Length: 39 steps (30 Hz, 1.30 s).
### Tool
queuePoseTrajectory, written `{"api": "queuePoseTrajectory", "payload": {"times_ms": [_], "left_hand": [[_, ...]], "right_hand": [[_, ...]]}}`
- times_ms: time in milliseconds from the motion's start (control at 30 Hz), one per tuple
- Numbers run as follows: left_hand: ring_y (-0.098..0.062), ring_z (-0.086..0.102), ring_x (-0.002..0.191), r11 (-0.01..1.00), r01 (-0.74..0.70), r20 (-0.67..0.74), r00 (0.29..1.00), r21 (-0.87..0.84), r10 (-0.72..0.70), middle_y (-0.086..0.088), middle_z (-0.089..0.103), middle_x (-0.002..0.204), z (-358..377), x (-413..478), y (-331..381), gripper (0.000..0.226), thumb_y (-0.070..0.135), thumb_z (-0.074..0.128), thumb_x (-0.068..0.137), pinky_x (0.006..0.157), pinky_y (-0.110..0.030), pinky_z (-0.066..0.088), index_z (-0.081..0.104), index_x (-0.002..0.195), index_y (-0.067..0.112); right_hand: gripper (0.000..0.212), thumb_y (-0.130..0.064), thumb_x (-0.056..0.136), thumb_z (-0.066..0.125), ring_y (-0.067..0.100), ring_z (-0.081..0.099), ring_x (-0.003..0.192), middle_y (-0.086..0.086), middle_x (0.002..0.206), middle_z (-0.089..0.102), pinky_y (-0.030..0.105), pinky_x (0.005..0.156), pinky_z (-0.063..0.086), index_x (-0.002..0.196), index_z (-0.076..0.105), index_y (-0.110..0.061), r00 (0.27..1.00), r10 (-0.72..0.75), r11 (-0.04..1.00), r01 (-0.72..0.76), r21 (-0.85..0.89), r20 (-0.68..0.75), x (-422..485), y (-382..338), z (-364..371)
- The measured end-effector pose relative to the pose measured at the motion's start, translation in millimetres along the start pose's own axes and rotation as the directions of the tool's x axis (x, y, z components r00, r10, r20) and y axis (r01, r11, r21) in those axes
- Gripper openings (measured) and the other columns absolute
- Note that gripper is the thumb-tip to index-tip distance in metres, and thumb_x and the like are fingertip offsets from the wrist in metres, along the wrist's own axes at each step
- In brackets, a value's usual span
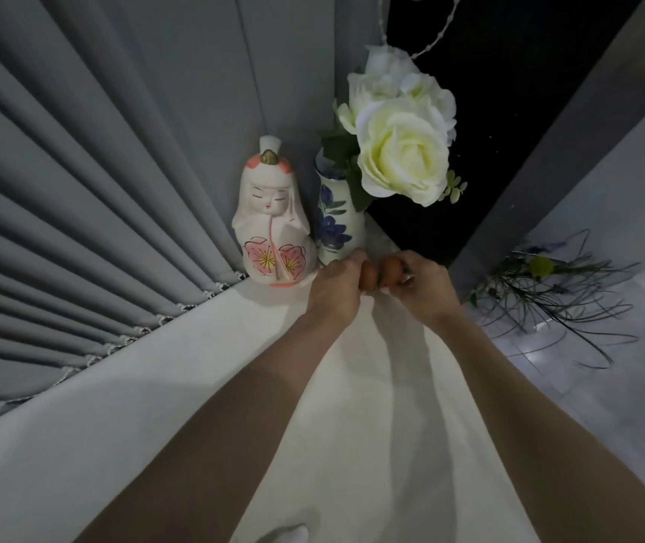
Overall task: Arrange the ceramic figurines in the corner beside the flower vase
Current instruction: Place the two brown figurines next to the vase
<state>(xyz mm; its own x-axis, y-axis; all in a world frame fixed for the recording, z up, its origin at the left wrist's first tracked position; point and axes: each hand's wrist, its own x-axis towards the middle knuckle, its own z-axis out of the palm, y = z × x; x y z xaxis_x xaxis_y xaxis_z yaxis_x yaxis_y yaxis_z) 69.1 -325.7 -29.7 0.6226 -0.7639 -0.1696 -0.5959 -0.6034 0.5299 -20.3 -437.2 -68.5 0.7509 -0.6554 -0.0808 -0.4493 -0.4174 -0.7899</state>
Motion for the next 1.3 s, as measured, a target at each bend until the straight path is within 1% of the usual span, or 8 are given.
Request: {"api": "queuePoseTrajectory", "payload": {"times_ms": [267, 533, 767, 867, 933, 1100, 1200, 1300], "left_hand": [[-0.034, 0.062, 0.093, 0.99, 0.035, -0.015, 0.999, -0.137, -0.037, -0.023, 0.066, 0.099, 4, 3, -9, 0.029, -0.005, 0.054, 0.08, 0.083, -0.041, 0.054, 0.057, 0.108, 0.003], [-0.038, 0.062, 0.101, 0.987, 0.043, -0.056, 0.997, -0.154, -0.052, -0.021, 0.067, 0.108, 7, -8, -20, 0.034, -0.002, 0.056, 0.084, 0.087, -0.043, 0.053, 0.056, 0.118, 0.004], [-0.031, 0.056, 0.119, 0.969, 0.127, -0.044, 0.989, -0.212, -0.139, -0.014, 0.06, 0.13, -2, -47, -35, 0.049, 0.002, 0.064, 0.085, 0.103, -0.042, 0.047, 0.05, 0.13, 0.01], [-0.028, 0.06, 0.116, 0.957, 0.125, -0.048, 0.989, -0.262, -0.142, -0.012, 0.061, 0.13, -13, -85, -41, 0.048, 0.004, 0.066, 0.084, 0.102, -0.038, 0.048, 0.052, 0.13, 0.012], [-0.025, 0.063, 0.111, 0.941, 0.132, -0.047, 0.987, -0.311, -0.154, -0.01, 0.063, 0.128, -21, -118, -49, 0.047, 0.006, 0.068, 0.083, 0.1, -0.027, 0.049, 0.054, 0.128, 0.014], [-0.012, 0.061, 0.101, 0.888, 0.205, -0.04, 0.969, -0.412, -0.243, 0.006, 0.063, 0.113, -37, -211, -76, 0.04, 0.012, 0.069, 0.083, 0.078, 0.012, 0.037, 0.059, 0.122, 0.011], [-0.004, 0.06, 0.097, 0.874, 0.289, -0.051, 0.941, -0.39, -0.334, 0.017, 0.059, 0.108, -41, -266, -93, 0.033, 0.02, 0.067, 0.086, 0.075, 0.012, 0.038, 0.062, 0.119, 0.015], [-0.004, 0.061, 0.099, 0.874, 0.365, -0.034, 0.918, -0.322, -0.396, 0.02, 0.061, 0.107, -43, -315, -107, 0.03, 0.028, 0.065, 0.086, 0.083, -0.008, 0.043, 0.064, 0.116, 0.021]], "right_hand": [[0.034, -0.005, 0.067, 0.072, 0.018, 0.06, 0.084, 0.0, 0.087, 0.062, 0.035, 0.081, 0.051, 0.099, 0.063, -0.014, 1.0, 0.002, 1.0, -0.003, 0.027, 0.012, 0, 3, 3], [0.049, -0.004, 0.066, 0.074, 0.015, 0.056, 0.089, -0.003, 0.093, 0.059, 0.007, 0.072, 0.034, 0.111, 0.06, -0.017, 1.0, -0.026, 0.999, 0.025, 0.039, 0.008, -6, 0, 3], [0.067, 0.003, 0.064, 0.073, 0.027, 0.055, 0.108, 0.007, 0.113, 0.056, 0.03, 0.089, 0.044, 0.124, 0.05, -0.016, 0.996, -0.09, 0.995, 0.091, 0.033, -0.008, -35, -13, -3], [0.072, -0.004, 0.067, 0.076, 0.032, 0.052, 0.112, 0.014, 0.127, 0.047, 0.045, 0.084, 0.052, 0.129, 0.043, -0.017, 0.994, -0.095, 0.995, 0.094, -0.014, -0.053, -62, -17, -5], [0.073, -0.01, 0.07, 0.076, 0.03, 0.051, 0.113, 0.015, 0.131, 0.045, 0.038, 0.078, 0.053, 0.132, 0.04, -0.018, 0.991, -0.115, 0.993, 0.113, -0.046, -0.06, -85, -21, -3], [0.071, -0.015, 0.075, 0.073, 0.012, 0.047, 0.112, 0.002, 0.132, 0.045, 0.025, 0.078, 0.049, 0.135, 0.038, -0.026, 0.977, -0.124, 0.992, 0.12, 0.036, 0.171, -145, -39, 12], [0.064, -0.026, 0.074, 0.073, 0.002, 0.047, 0.108, -0.013, 0.123, 0.048, 0.007, 0.076, 0.043, 0.13, 0.043, -0.034, 0.893, -0.172, 0.985, 0.168, 0.047, 0.415, -175, -53, 22], [0.057, -0.047, 0.066, 0.073, -0.007, 0.05, 0.101, -0.026, 0.115, 0.049, 0.002, 0.074, 0.041, 0.116, 0.045, -0.052, 0.746, -0.188, 0.981, 0.173, 0.087, 0.638, -202, -67, 34]]}}
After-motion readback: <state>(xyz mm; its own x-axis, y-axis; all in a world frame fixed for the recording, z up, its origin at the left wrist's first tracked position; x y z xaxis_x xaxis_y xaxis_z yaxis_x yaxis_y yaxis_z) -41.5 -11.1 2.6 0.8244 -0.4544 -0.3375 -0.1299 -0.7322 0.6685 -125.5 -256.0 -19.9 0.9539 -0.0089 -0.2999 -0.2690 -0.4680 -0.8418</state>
